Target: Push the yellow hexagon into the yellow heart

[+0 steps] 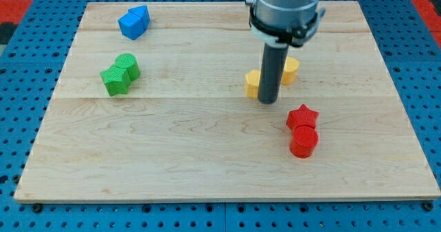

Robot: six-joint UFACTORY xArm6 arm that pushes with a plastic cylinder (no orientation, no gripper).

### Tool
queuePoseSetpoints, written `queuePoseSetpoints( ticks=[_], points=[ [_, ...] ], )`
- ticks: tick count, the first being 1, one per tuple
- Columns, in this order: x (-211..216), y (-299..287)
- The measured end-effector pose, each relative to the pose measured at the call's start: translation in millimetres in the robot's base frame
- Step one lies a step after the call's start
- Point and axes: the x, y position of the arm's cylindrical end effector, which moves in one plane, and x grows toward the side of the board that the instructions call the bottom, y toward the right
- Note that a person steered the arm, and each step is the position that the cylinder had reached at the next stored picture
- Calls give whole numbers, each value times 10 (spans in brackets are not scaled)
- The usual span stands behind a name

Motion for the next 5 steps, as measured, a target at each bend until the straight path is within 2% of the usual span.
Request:
queuePoseSetpoints(
  ticks=[1, 4, 5],
  points=[
    [69, -223],
    [-112, -792],
    [-388, -752]
  ],
)
